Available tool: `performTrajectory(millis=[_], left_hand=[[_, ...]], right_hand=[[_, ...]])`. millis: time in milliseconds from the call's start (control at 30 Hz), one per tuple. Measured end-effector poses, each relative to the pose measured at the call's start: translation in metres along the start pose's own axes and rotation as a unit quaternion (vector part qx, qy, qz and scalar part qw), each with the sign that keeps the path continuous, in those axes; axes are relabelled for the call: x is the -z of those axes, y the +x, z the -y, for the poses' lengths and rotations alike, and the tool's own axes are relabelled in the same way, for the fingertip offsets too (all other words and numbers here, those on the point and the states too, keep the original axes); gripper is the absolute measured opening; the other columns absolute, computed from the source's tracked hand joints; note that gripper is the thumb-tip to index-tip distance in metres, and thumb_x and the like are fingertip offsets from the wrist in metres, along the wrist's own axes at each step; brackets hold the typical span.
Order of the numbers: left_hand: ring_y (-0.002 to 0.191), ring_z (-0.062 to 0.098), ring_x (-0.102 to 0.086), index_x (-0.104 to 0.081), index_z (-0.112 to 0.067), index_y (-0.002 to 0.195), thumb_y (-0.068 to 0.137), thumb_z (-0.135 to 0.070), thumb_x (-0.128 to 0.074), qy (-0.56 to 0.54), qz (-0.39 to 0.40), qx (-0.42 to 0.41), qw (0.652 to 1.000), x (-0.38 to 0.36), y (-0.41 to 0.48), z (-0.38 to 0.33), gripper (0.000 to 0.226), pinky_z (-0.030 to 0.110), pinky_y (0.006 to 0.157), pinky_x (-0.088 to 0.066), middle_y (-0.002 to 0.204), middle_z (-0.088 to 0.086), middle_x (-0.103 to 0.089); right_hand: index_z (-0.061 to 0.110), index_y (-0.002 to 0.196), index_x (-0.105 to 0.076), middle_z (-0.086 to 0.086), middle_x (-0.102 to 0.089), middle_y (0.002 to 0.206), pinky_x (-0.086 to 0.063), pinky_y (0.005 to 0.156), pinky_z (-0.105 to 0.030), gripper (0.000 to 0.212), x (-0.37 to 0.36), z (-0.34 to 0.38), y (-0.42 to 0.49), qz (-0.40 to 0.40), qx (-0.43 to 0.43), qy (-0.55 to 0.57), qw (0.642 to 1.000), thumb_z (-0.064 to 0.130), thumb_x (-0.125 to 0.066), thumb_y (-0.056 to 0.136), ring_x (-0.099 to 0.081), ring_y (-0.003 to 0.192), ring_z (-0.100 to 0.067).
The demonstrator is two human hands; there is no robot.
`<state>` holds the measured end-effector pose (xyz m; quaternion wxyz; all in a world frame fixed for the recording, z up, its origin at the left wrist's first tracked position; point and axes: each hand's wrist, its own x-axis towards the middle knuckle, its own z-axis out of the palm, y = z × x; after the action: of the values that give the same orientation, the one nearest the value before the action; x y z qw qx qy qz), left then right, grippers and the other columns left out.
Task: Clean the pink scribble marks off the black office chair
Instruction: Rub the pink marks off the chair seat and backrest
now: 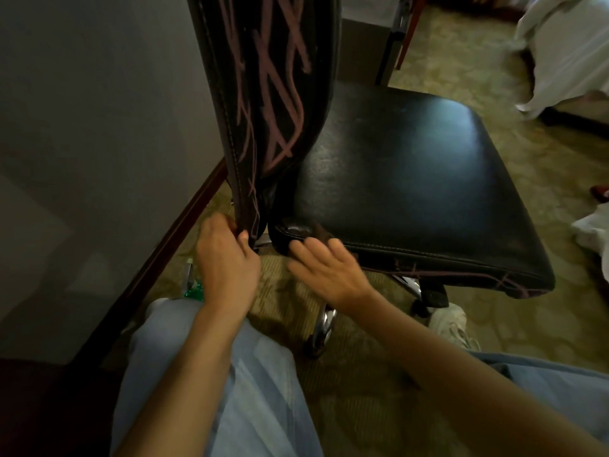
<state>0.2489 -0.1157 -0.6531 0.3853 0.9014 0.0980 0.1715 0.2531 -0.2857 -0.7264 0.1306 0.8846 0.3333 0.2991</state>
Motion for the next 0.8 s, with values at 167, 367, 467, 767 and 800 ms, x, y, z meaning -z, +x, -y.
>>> performTrajectory(millis=[167, 367, 467, 767, 800], left_hand=[[0.087, 0.011, -0.037, -0.055, 0.002, 0.105, 0.091, -0.002, -0.054, 0.005, 0.002, -0.001, 1.0, 0.001, -0.001, -0.002, 0.015, 0.001, 0.069, -0.027, 0.108, 0.017, -0.054], [0.085, 0.014, -0.038, -0.053, 0.002, 0.103, 0.091, 0.0, -0.051, 0.005, -0.011, 0.012, 1.0, -0.003, -0.004, -0.008, 0.012, 0.011, 0.071, -0.023, 0.107, 0.02, -0.053], [0.086, 0.012, -0.036, -0.054, 0.003, 0.105, 0.091, 0.0, -0.052, 0.006, -0.021, 0.017, 1.0, -0.003, -0.005, -0.01, 0.015, 0.011, 0.074, -0.021, 0.11, 0.02, -0.053], [0.084, 0.012, -0.04, -0.056, 0.001, 0.098, 0.088, 0.0, -0.056, -0.005, -0.015, -0.002, 1.0, -0.004, 0.004, 0.002, 0.011, 0.006, 0.07, -0.026, 0.094, 0.007, -0.047], [0.084, 0.012, -0.04, -0.056, 0.001, 0.099, 0.088, -0.001, -0.056, -0.002, -0.018, 0.001, 1.0, -0.004, 0.004, 0.003, 0.011, 0.008, 0.071, -0.024, 0.094, 0.006, -0.047]], right_hand=[[0.02, 0.111, -0.052, -0.007, -0.043, 0.124, -0.033, 0.083, -0.037, 0.038, 0.015, -0.035, -0.057, 0.036, -0.007, -0.012, 0.999, 0.013, -0.062, 0.075, -0.043, 0.109, -0.026], [0.021, 0.12, -0.048, -0.007, -0.041, 0.127, -0.031, 0.088, -0.039, 0.043, 0.025, -0.007, -0.035, 0.003, -0.063, 0.049, 0.997, 0.015, -0.06, 0.079, -0.041, 0.112, -0.026], [0.02, 0.121, -0.044, -0.002, -0.041, 0.126, -0.03, 0.088, -0.035, 0.038, 0.015, 0.017, 0.003, -0.011, -0.002, 0.02, 1.0, 0.014, -0.045, 0.084, -0.039, 0.114, -0.022], [0.019, 0.117, -0.049, 0.002, -0.05, 0.116, -0.03, 0.09, -0.032, 0.051, -0.01, 0.034, 0.054, 0.085, -0.016, -0.029, 0.996, 0.028, -0.067, 0.07, -0.039, 0.115, -0.02], [0.022, 0.118, -0.054, 0.005, -0.055, 0.117, -0.031, 0.091, -0.032, 0.055, -0.007, 0.032, 0.055, 0.099, -0.008, -0.033, 0.994, 0.03, -0.071, 0.067, -0.041, 0.117, -0.019]])
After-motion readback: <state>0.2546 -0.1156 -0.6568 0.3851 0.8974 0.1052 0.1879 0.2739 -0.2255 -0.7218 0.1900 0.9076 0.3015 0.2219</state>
